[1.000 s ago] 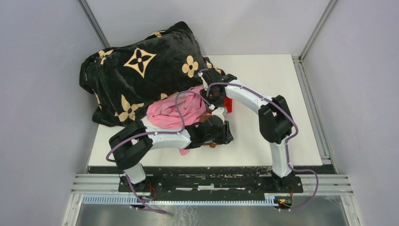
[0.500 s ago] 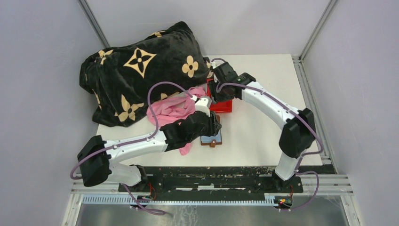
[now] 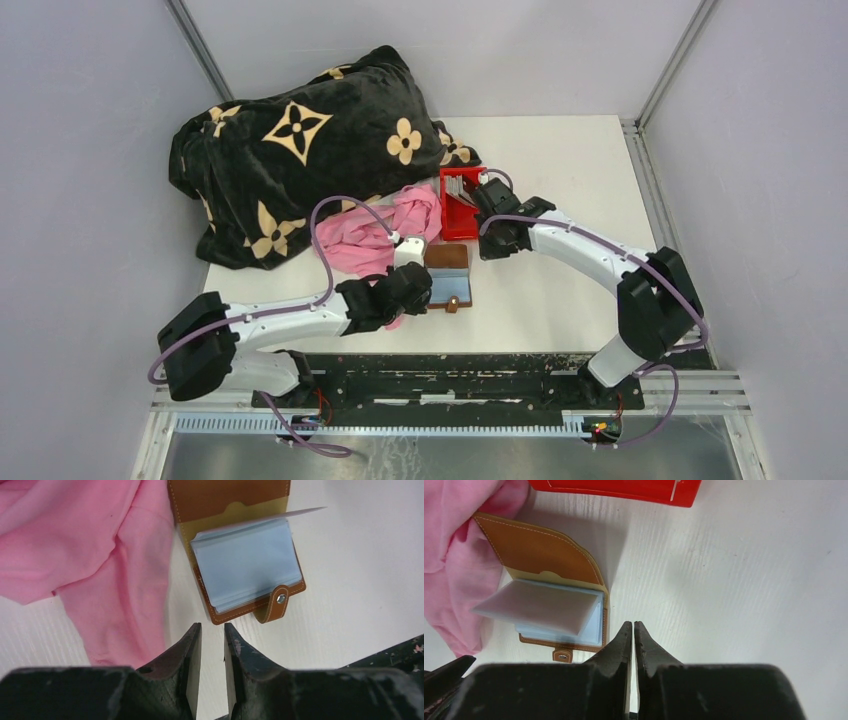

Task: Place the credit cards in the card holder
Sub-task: Adjust the card holder at the center of the board.

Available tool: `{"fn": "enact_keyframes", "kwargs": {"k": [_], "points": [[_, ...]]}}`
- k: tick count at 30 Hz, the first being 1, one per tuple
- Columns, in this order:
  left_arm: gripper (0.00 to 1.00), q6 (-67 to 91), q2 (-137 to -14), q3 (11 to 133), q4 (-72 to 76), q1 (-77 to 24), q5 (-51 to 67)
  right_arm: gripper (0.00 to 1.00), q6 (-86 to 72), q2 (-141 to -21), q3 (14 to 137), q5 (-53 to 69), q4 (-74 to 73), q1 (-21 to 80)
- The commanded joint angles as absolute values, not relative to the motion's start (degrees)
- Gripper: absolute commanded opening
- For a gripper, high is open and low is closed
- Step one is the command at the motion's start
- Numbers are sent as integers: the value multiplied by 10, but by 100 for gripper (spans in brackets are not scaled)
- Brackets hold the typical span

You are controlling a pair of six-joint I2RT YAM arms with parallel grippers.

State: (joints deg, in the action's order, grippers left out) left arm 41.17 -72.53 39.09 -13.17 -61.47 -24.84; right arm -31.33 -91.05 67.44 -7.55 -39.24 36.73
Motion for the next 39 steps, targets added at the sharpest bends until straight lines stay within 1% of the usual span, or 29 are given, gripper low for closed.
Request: {"fn": "enact_keyframes", "kwargs": {"k": [1, 5, 12, 16, 30, 39], "points": [[29, 439, -755, 389, -117, -611, -271, 8, -346, -926, 669, -68, -338, 371], [27, 438, -780, 386, -114, -607, -271, 5, -355, -956, 668, -69, -322, 370], [24, 440, -804, 368, -100, -600, -265, 4, -357, -1013, 691, -64, -310, 371], [24, 438, -821, 361, -82, -598, -249, 3, -358, -1038, 709, -56, -308, 371], [26, 422, -865, 334, 63, -598, -134, 2, -350, -1080, 755, -33, -317, 371], [26, 423, -894, 346, 104, -598, -97, 1, -329, -1085, 765, -30, -332, 372]]}}
